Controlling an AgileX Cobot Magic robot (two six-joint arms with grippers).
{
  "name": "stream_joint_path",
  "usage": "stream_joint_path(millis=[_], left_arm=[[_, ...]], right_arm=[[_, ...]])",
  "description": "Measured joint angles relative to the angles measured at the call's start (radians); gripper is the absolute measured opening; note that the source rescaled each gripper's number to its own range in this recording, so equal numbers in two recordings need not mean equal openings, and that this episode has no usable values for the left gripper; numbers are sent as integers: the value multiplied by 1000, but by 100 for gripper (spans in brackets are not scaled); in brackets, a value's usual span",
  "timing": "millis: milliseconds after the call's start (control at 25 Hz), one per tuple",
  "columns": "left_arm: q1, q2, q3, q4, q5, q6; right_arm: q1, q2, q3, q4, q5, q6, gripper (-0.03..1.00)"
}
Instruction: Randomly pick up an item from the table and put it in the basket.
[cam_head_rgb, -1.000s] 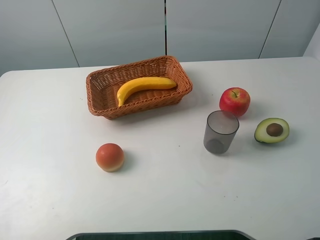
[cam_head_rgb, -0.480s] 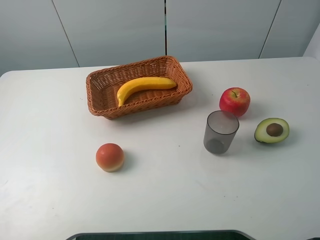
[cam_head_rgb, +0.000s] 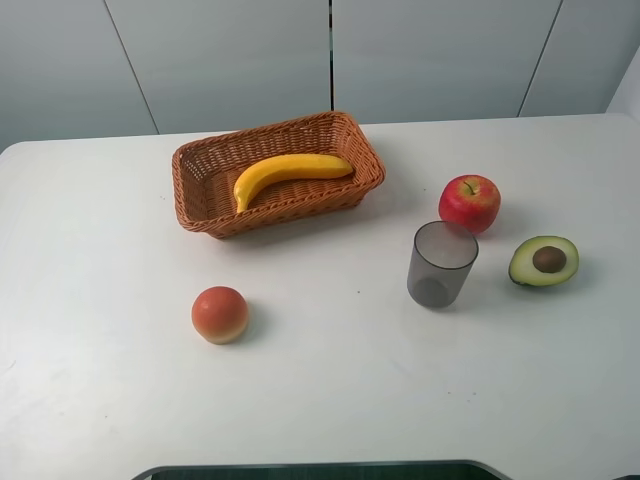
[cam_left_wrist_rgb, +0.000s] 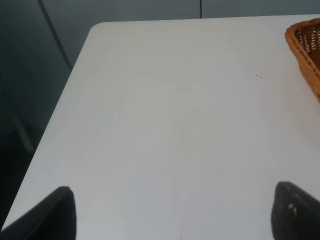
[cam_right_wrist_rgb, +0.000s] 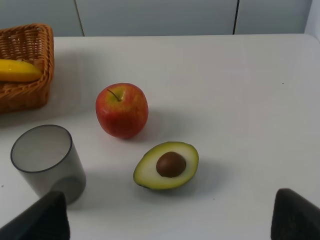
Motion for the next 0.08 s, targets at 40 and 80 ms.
stream_joint_path(millis=[40, 80], left_arm=[[0, 0, 0, 0, 0, 0], [0, 0, 0, 0, 0, 0]], right_arm=[[0, 0, 0, 0, 0, 0, 78], [0, 0, 0, 0, 0, 0, 78]])
